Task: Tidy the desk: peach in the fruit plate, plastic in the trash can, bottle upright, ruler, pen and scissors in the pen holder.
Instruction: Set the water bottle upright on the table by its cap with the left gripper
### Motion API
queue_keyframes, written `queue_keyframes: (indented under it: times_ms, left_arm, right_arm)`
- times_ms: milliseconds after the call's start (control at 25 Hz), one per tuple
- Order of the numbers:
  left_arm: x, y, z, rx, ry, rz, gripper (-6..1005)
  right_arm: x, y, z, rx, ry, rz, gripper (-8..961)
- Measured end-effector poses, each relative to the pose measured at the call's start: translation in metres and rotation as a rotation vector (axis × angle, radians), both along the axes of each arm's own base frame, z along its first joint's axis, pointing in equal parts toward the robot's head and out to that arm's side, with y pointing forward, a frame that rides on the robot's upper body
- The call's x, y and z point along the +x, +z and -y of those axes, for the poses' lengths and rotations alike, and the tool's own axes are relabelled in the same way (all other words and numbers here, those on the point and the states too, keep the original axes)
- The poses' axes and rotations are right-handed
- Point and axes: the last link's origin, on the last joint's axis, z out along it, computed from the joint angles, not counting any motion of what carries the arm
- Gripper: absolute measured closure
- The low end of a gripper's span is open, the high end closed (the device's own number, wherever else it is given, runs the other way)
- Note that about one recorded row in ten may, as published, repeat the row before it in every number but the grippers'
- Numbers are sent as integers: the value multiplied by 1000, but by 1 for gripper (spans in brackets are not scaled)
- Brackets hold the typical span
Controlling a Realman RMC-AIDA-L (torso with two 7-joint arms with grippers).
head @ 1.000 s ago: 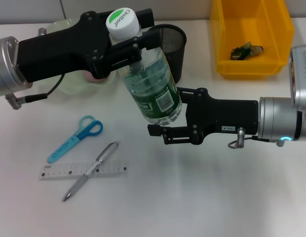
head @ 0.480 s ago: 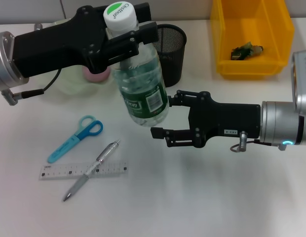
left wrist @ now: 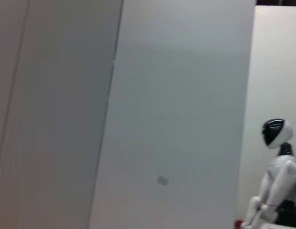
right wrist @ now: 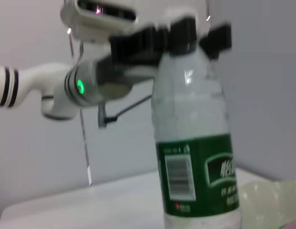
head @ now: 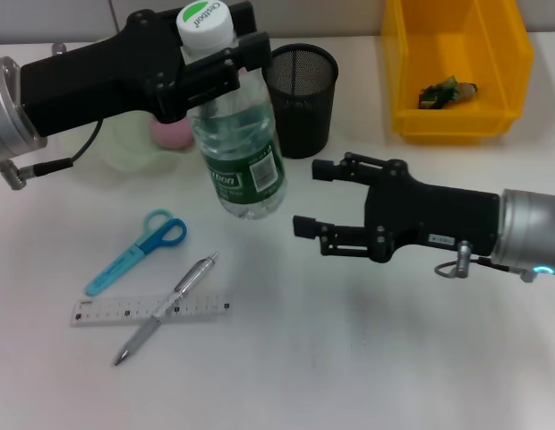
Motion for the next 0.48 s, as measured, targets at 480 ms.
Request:
queue_keyframes:
  times_ms: [480]
  left_arm:
    - [-16,-3,-13,74,100,-109,584]
  right_arm:
    - [26,19,8,89,-113,-75,166]
